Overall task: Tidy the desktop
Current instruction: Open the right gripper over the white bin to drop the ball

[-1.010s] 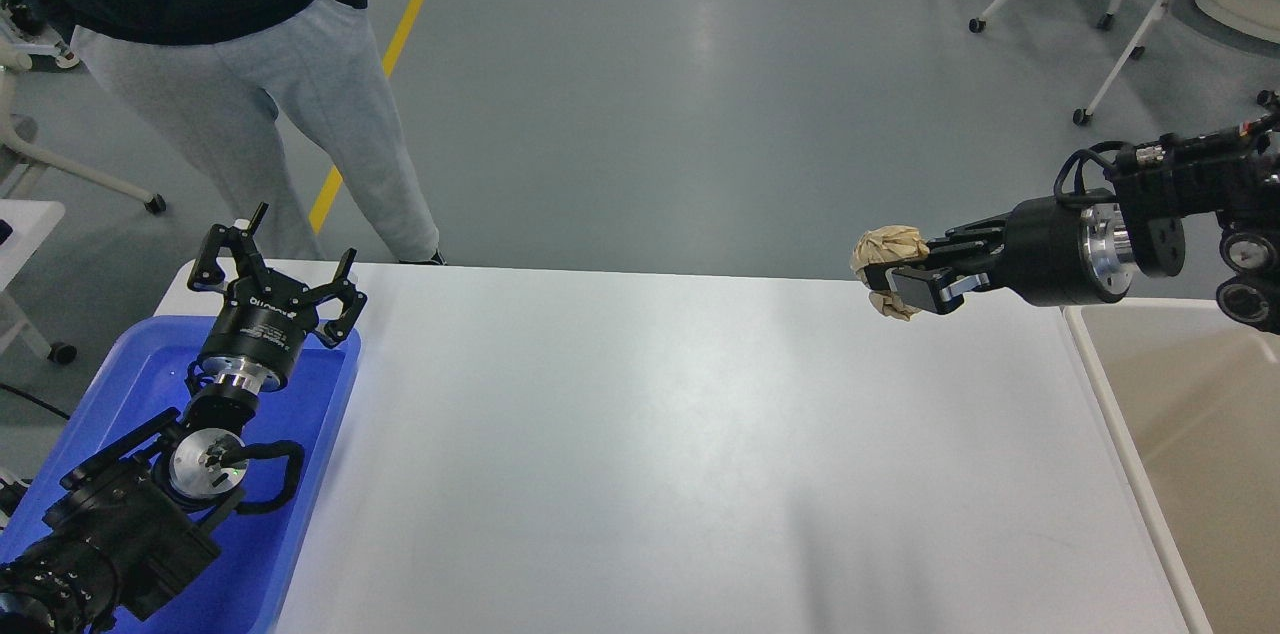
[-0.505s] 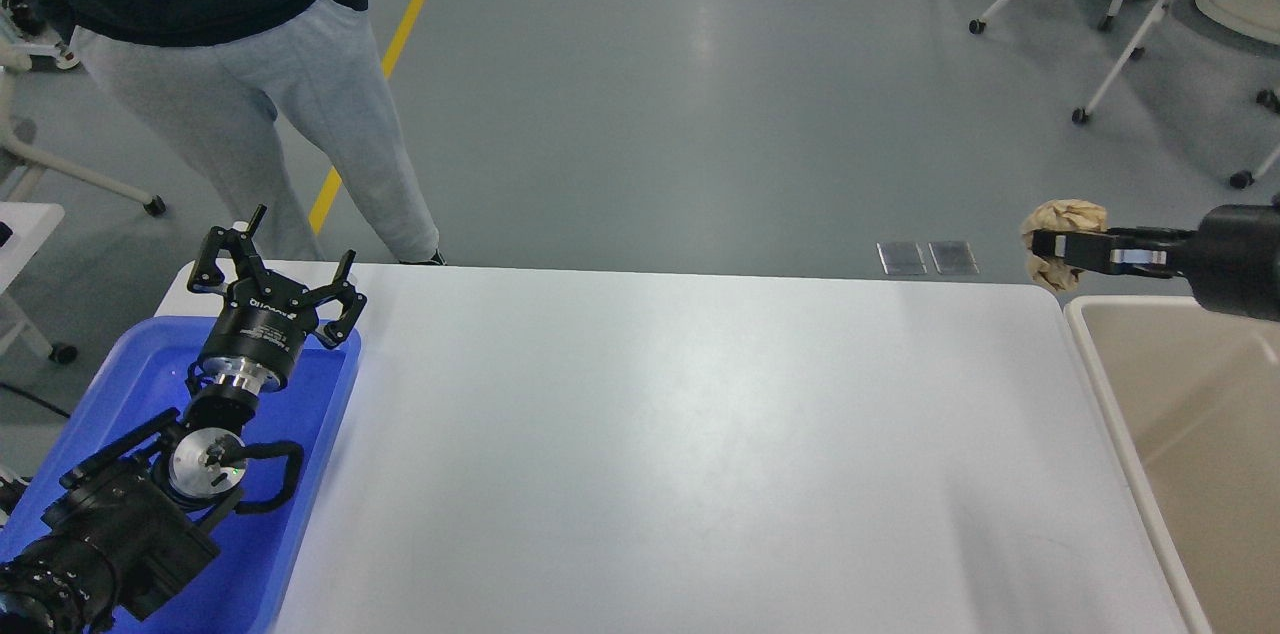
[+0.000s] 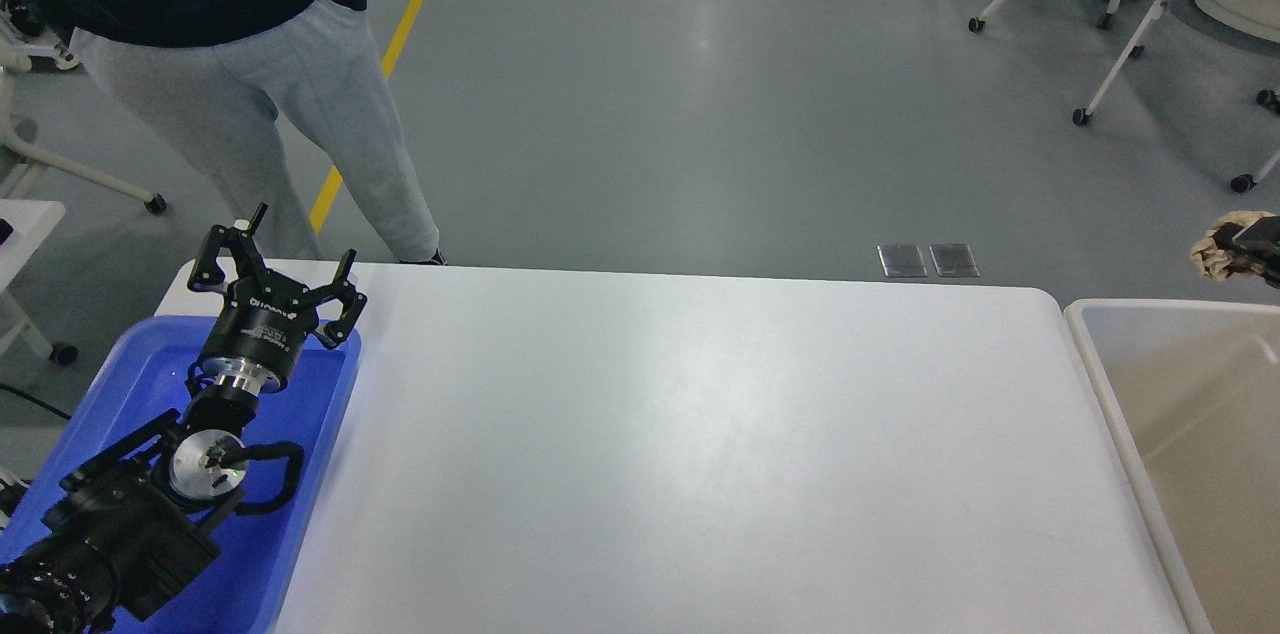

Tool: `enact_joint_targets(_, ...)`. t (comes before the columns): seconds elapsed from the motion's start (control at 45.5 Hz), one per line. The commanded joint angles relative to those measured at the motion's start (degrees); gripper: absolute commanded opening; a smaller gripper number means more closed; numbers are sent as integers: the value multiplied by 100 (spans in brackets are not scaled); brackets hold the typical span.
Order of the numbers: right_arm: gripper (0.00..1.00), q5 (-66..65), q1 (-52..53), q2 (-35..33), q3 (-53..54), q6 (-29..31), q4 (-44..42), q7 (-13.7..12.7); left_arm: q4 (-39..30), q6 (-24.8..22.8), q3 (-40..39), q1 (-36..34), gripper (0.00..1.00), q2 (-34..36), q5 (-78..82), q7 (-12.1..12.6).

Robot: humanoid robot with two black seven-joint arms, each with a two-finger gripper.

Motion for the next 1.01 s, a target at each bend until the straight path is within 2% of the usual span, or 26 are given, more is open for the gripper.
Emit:
enact_joint_targets(0.0,0,1716,-855,535,99,-74,-1127,11,2,8,0,0,100,0,0,0)
enact_joint_targets(0.132,0,2244,-1452,930,406,-39,-1707,11,2,8,0,0,100,0,0,0)
enact_joint_targets(0.329,0,2307,-2384,1475,1285,-39,-2621,-41,2,8,0,0,100,0,0,0)
enact_joint_targets(0.637,0,2455,-2789,2670,1585,58,-4440,-182,-7,8,0,0,100,0,0,0)
enact_joint_targets(0.768,0,2781,-2938,3031,1593,49,-4714,-322,2,8,0,0,100,0,0,0)
enact_joint_targets(0.988,0,3229,-3062,3278,1760,32,-4977,-349,2,8,0,0,100,0,0,0)
